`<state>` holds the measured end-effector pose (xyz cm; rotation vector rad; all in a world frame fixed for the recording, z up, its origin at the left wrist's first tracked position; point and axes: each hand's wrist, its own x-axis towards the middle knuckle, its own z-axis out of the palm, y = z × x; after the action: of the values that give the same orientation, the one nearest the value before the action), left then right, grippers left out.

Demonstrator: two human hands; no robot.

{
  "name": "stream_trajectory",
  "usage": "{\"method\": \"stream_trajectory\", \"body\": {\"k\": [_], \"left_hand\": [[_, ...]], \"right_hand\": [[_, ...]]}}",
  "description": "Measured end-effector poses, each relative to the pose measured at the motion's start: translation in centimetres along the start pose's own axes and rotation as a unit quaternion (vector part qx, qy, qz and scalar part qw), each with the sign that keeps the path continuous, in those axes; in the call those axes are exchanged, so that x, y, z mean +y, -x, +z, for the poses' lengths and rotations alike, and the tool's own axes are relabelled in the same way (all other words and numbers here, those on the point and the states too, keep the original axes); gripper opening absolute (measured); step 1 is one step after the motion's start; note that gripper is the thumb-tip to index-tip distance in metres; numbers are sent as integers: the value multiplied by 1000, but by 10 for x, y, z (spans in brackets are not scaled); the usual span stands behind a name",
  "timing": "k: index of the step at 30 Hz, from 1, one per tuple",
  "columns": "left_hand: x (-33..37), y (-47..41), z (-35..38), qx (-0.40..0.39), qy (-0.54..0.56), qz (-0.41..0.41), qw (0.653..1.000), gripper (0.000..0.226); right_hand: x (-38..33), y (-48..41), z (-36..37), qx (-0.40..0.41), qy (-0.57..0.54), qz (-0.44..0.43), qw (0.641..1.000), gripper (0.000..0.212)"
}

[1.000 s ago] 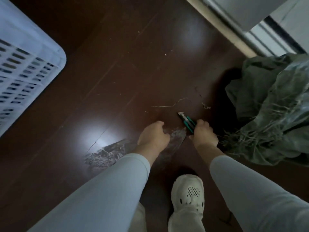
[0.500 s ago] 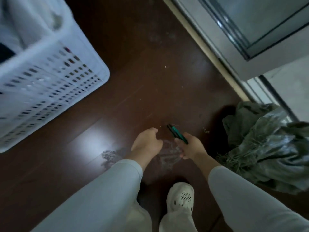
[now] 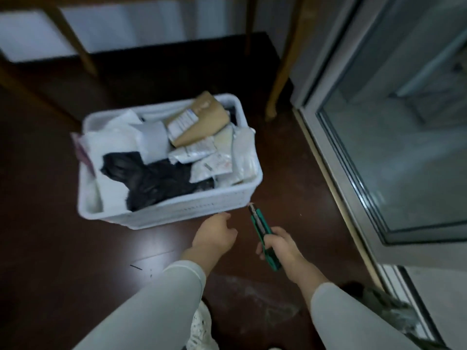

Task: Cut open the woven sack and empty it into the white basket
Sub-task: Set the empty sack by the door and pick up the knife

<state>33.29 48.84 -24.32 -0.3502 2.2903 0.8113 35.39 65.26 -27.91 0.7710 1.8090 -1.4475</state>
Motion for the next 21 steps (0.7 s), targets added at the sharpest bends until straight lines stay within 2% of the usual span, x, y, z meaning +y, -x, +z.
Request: {"method": "stream_trajectory", "body": {"k": [3,7,10,15,19,21], "left_hand": [[-8,29,-67,27,33,-15,999,52],[-24,63,-149,70,66,-22,995,52],[-38,85,-203,108,88,-29,990,52],[-53,101,-284,145,108,-23,983,39],[-57,98,-337,179,121,-13,976,51],[-56,93,-362,194,119,-8,974,51]], "right_hand": [[-61,29,38,-46,0,-12,999,37],[-135,64,91,-98,-64,-52,992,39],[-180,88,129,-124,-88,-89,984,49],[-253,114,179,-115,-53,-152,980,53],[-311,119,211,-99,-41,-188,976,42],[-341,114,223,-80,-30,-207,975,46]]}}
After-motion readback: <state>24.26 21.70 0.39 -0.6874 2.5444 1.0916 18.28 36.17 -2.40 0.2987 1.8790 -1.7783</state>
